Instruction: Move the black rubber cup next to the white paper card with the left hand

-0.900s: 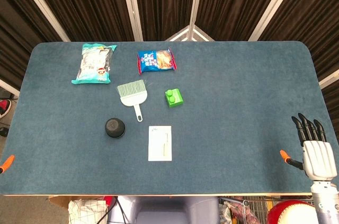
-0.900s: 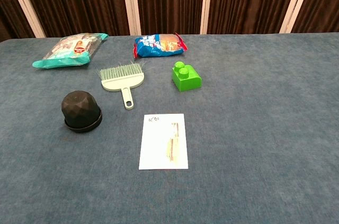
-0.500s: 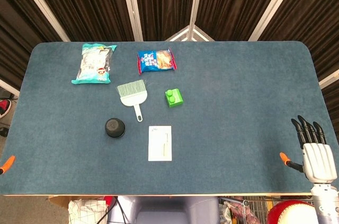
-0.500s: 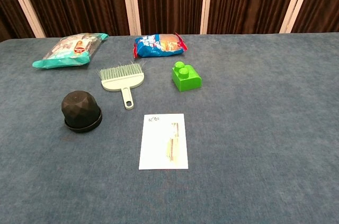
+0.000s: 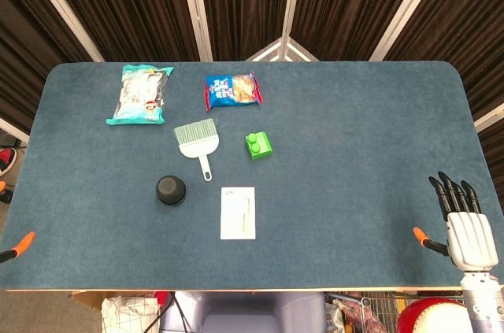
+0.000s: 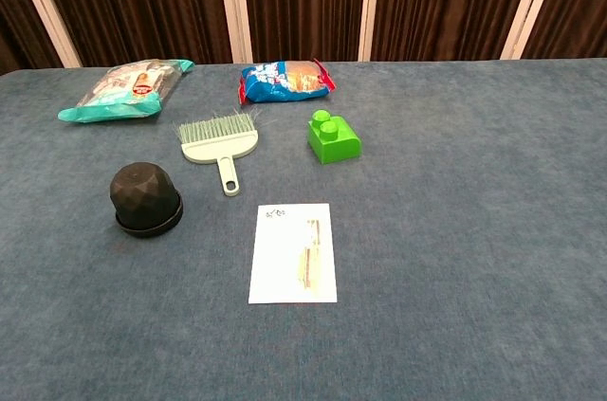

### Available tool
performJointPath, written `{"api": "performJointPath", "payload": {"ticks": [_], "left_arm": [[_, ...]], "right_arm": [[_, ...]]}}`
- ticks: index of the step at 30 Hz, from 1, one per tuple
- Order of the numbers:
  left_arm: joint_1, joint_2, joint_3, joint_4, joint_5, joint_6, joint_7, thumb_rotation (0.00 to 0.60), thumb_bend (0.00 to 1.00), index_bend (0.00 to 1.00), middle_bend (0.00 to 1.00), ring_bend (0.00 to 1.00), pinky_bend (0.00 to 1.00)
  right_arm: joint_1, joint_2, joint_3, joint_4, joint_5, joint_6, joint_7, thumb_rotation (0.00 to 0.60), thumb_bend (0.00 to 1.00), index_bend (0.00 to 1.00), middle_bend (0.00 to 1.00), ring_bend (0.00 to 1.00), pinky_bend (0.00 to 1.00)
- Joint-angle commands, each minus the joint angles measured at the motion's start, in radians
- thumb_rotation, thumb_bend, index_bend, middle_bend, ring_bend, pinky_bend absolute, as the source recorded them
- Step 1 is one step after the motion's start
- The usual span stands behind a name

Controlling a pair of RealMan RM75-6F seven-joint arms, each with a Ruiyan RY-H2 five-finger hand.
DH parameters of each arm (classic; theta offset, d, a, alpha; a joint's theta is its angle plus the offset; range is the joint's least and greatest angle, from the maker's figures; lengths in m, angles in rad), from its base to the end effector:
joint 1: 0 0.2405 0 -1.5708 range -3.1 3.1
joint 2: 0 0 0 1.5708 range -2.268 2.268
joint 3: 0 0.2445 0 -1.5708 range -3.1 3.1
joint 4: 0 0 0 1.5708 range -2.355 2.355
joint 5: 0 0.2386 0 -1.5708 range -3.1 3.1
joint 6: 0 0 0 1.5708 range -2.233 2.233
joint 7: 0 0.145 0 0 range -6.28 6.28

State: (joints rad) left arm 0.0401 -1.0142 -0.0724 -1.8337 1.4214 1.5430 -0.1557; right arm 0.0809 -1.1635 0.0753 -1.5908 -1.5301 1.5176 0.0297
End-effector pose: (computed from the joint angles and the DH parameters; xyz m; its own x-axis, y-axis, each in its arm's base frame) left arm -0.2989 0.1484 0.1530 0.1365 -0.0565 0.9890 0.9789 0.1611 -0.1258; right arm -0.3042 -0.1880 0.1221 0.3449 0.0513 0.9372 -0.9371 -0.0375 0.3469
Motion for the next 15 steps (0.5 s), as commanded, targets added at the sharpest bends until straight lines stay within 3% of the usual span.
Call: {"api": "performJointPath", "payload": {"ticks": [1,10,15], "left_arm": [[-0.019,-0.008,0.004,0.007,0.004,-0.032,0.010,0.600,0.28,0.11,0.00,0.00,0.00],[-0.157,-0.023,-0.022,0.004,-0.037,-0.258,-0.005,0.600,0.27,0.10,0.02,0.00,0.00],[-0.235,-0.076,-0.046,0.003,-0.068,-0.352,0.034,0.600,0.27,0.10,0.03,0.00,0.00]], "right_arm": [[-0.005,0.000,-0.002,-0.001,-0.002,0.006,0.006,0.600,0.22,0.08,0.04,0.11,0.04],[0.004,0.009,0.006,-0.002,0.014,-0.013,0.029,0.600,0.22,0.08,0.04,0.11,0.04],[0.011,0.003,0.005,0.006,0.021,-0.032,0.028,0.600,0.22,0.08,0.04,0.11,0.04]]}}
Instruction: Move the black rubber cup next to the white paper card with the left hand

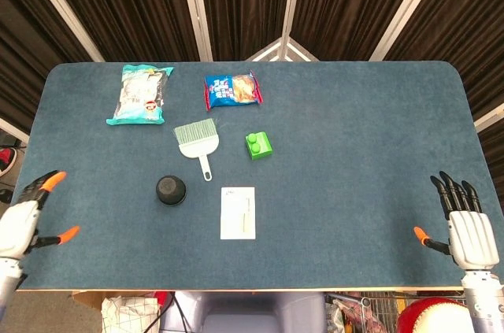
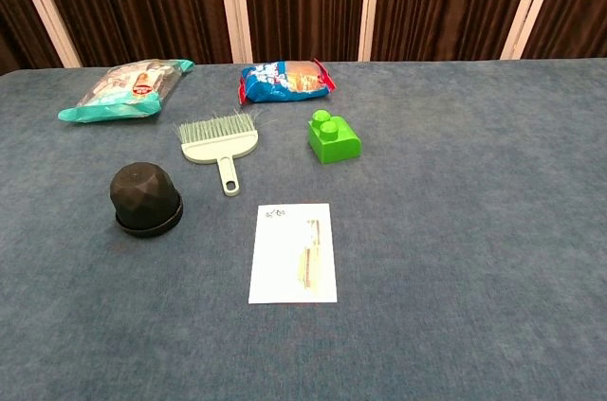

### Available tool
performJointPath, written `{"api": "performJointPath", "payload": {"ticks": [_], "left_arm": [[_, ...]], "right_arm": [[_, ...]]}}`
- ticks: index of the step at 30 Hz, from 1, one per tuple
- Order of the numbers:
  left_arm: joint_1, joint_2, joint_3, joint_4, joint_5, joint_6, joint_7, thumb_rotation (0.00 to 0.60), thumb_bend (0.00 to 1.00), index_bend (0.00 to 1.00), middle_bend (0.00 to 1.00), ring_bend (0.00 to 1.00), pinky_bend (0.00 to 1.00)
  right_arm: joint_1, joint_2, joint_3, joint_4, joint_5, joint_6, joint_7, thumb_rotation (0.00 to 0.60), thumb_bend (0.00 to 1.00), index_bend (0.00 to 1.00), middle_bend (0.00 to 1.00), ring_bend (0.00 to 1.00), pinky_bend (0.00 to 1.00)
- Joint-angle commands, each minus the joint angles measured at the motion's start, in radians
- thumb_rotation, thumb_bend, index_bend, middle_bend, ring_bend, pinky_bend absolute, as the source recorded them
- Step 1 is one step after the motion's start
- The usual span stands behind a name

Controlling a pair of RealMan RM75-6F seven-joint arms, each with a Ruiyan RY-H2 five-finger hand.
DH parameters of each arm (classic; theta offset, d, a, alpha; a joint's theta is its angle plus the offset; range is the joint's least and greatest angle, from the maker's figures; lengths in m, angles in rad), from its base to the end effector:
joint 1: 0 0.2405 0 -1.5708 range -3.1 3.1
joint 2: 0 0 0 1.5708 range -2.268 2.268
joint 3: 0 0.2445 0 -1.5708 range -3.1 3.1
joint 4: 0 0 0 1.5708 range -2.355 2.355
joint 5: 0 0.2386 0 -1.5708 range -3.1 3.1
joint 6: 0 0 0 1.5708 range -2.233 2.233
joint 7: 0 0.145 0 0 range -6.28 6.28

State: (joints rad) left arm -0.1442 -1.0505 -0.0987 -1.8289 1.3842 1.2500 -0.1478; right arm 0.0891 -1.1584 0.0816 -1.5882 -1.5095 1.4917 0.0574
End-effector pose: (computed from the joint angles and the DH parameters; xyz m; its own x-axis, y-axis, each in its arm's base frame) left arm -0.2767 0.2042 0.1068 0.0864 0.1829 0.9793 0.9941 0.0481 -0.0967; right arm -0.3075 -0.1923 0.1226 0.3250 0.0351 0.9451 -0.9451 -0.0248 0.3259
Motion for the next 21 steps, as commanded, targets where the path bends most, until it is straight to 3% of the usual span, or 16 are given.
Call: {"api": "performJointPath", "payload": {"ticks": [1,9,21], "left_arm": [[-0.068,-0.054,-0.025,-0.001,-0.049,-0.082,0.040,0.600,0.27,0.10,0.03,0.00,0.00],[-0.172,-0.197,-0.084,0.037,-0.179,-0.165,0.119,0.600,0.27,0.10,0.02,0.00,0.00],[-0.263,-0.395,-0.096,0.178,-0.309,-0.227,0.209,0.600,0.26,0.10,0.02,0.00,0.00]], "right_arm": [[0.004,-0.004,-0.002,0.005,0.001,-0.009,0.000,0.600,0.22,0.08,0.04,0.11,0.04],[0.012,-0.009,-0.001,0.013,0.009,-0.027,0.003,0.600,0.22,0.08,0.04,0.11,0.04],[0.011,-0.012,-0.002,0.027,0.023,-0.037,0.022,0.600,0.22,0.08,0.04,0.11,0.04]]}}
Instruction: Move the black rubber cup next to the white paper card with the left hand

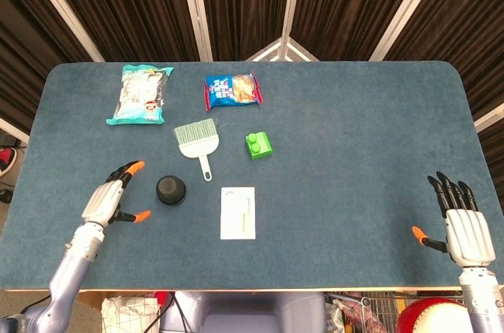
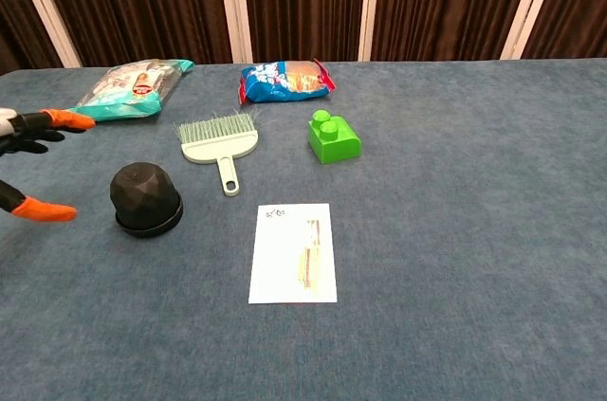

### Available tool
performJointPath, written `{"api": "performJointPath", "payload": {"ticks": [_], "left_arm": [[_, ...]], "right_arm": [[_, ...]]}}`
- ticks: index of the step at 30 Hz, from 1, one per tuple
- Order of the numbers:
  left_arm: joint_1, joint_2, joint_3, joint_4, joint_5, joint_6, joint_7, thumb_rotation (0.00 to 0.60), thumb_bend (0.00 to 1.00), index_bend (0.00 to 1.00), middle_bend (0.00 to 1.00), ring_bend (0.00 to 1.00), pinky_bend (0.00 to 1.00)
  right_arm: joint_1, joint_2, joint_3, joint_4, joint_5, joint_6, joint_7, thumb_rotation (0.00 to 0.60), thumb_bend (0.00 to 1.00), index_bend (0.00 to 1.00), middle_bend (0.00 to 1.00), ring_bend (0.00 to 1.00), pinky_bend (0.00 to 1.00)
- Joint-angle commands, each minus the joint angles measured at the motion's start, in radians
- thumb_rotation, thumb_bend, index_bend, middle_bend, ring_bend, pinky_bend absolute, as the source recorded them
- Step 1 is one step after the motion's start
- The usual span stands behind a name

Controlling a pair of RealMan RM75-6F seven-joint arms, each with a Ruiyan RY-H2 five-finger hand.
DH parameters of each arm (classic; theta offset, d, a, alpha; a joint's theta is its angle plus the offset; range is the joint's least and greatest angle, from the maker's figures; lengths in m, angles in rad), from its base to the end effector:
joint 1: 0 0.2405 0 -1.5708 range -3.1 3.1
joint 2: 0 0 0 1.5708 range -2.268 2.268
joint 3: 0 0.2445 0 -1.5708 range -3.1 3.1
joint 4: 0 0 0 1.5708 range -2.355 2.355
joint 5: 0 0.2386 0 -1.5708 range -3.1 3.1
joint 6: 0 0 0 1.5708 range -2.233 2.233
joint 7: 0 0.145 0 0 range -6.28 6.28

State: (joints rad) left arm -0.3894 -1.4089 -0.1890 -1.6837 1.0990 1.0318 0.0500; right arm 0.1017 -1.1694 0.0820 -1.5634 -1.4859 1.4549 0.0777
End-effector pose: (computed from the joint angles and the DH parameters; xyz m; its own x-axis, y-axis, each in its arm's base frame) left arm -0.2218 0.2731 -0.0038 -0.0046 0.3421 0.9396 0.9993 0.0356 -0.0081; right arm -0.3145 -0.1969 0.1182 0.3170 0.0055 0.9484 -0.9484 -0.0089 0.3170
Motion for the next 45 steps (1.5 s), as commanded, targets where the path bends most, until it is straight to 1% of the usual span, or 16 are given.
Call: {"api": "performJointPath", "payload": {"ticks": [1,13,21,24,38,43,45], "left_arm": [[-0.023,-0.048,-0.007,0.043,-0.029,-0.011,0.012,0.600,0.26,0.10,0.02,0.00,0.00],[-0.082,-0.162,-0.006,0.143,-0.061,-0.054,0.033,0.600,0.25,0.10,0.03,0.00,0.00],[-0.099,-0.217,-0.004,0.202,-0.076,-0.071,0.021,0.600,0.25,0.10,0.08,0.00,0.00],[-0.103,-0.232,-0.001,0.220,-0.068,-0.076,0.010,0.600,0.25,0.10,0.11,0.00,0.00],[-0.115,-0.265,0.004,0.259,-0.046,-0.071,-0.003,0.600,0.26,0.10,0.15,0.00,0.00],[-0.115,-0.267,0.007,0.259,-0.048,-0.065,0.003,0.600,0.26,0.10,0.19,0.00,0.00],[-0.113,-0.265,0.007,0.257,-0.046,-0.059,0.002,0.600,0.27,0.10,0.21,0.00,0.00]], "right_arm": [[-0.002,-0.002,-0.004,0.003,-0.001,-0.001,0.003,0.600,0.22,0.08,0.04,0.11,0.04],[0.003,-0.002,-0.003,0.016,0.002,-0.011,0.022,0.600,0.22,0.08,0.04,0.11,0.04],[0.007,0.000,-0.002,0.017,0.007,-0.020,0.025,0.600,0.22,0.08,0.04,0.11,0.04],[0.008,0.000,-0.002,0.018,0.009,-0.022,0.025,0.600,0.22,0.08,0.04,0.11,0.04],[0.010,-0.003,-0.004,0.015,0.011,-0.030,0.022,0.600,0.22,0.08,0.04,0.11,0.04],[0.009,-0.002,-0.004,0.015,0.013,-0.029,0.024,0.600,0.22,0.08,0.04,0.11,0.04],[0.009,-0.001,-0.005,0.014,0.014,-0.030,0.024,0.600,0.22,0.08,0.04,0.11,0.04]]}}
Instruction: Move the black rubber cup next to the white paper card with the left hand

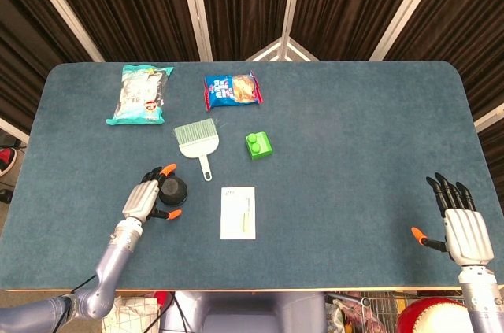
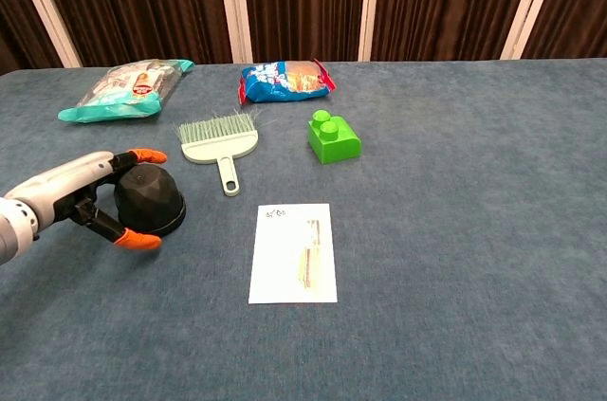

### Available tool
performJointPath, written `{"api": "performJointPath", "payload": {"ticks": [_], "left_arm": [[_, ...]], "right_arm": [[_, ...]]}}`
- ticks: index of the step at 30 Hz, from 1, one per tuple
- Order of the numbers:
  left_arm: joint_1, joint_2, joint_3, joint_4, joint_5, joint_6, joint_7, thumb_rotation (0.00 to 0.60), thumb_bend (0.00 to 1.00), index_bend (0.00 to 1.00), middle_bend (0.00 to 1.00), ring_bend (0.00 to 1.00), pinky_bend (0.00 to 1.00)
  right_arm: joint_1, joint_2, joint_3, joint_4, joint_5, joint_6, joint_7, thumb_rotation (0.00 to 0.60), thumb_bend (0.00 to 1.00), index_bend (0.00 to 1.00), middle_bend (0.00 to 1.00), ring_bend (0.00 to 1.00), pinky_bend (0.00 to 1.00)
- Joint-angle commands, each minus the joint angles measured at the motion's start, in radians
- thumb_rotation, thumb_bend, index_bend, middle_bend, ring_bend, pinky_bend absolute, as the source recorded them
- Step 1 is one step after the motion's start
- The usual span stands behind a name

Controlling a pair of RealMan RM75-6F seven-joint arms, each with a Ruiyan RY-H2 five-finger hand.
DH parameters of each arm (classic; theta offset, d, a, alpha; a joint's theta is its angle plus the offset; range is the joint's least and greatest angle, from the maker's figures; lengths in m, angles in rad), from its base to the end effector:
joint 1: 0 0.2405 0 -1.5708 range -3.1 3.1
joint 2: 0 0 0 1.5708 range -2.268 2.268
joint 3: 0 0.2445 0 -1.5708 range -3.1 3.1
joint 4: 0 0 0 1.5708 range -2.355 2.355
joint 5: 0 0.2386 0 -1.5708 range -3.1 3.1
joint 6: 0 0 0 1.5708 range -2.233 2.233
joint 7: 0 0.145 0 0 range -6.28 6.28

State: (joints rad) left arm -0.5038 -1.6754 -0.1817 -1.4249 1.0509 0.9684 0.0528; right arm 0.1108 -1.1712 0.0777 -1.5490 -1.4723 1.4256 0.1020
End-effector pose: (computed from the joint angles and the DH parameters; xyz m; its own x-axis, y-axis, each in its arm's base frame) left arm -0.2025 0.2918 -0.0794 -0.0118 0.4124 0.9109 0.9999 0.0121 0.0075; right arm -0.3196 -0.1990 0.1155 0.3045 -0.0227 0.9522 -0.9525 0.0007 0.3046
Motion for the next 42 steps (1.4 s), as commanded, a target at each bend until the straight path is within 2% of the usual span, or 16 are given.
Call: {"api": "performJointPath", "payload": {"ticks": [1,10,21,23,27,31,42], "left_arm": [[0.004,0.002,-0.001,-0.003,0.004,0.012,-0.002,0.600,0.27,0.10,0.23,0.00,0.00],[0.012,0.020,-0.004,-0.020,0.003,0.035,0.009,0.600,0.27,0.10,0.26,0.00,0.00],[0.020,0.045,-0.006,-0.050,0.000,0.062,0.028,0.600,0.27,0.10,0.25,0.00,0.00],[0.020,0.048,-0.006,-0.053,-0.003,0.063,0.033,0.600,0.26,0.09,0.23,0.00,0.00],[0.019,0.059,0.003,-0.059,-0.007,0.057,0.051,0.600,0.23,0.08,0.12,0.00,0.00],[0.016,0.069,0.014,-0.062,-0.014,0.039,0.063,0.600,0.22,0.07,0.09,0.00,0.00],[0.017,0.051,0.028,-0.032,0.005,0.023,0.026,0.600,0.22,0.06,0.14,0.00,0.00]], "right_arm": [[0.000,0.001,-0.001,-0.002,0.000,0.000,-0.001,0.600,0.22,0.08,0.04,0.11,0.04],[0.002,-0.002,-0.001,-0.006,0.003,-0.004,-0.010,0.600,0.22,0.08,0.04,0.11,0.04],[0.007,-0.003,-0.004,-0.014,0.003,-0.015,-0.017,0.600,0.22,0.08,0.04,0.11,0.04],[0.008,-0.003,-0.004,-0.016,0.003,-0.016,-0.019,0.600,0.22,0.08,0.04,0.11,0.04],[0.009,-0.003,-0.004,-0.018,0.005,-0.020,-0.019,0.600,0.22,0.08,0.04,0.11,0.04],[0.011,-0.001,-0.004,-0.021,0.006,-0.024,-0.015,0.600,0.22,0.08,0.04,0.11,0.04],[0.006,0.004,-0.008,-0.026,-0.001,-0.015,-0.005,0.600,0.22,0.08,0.04,0.11,0.04]]}}
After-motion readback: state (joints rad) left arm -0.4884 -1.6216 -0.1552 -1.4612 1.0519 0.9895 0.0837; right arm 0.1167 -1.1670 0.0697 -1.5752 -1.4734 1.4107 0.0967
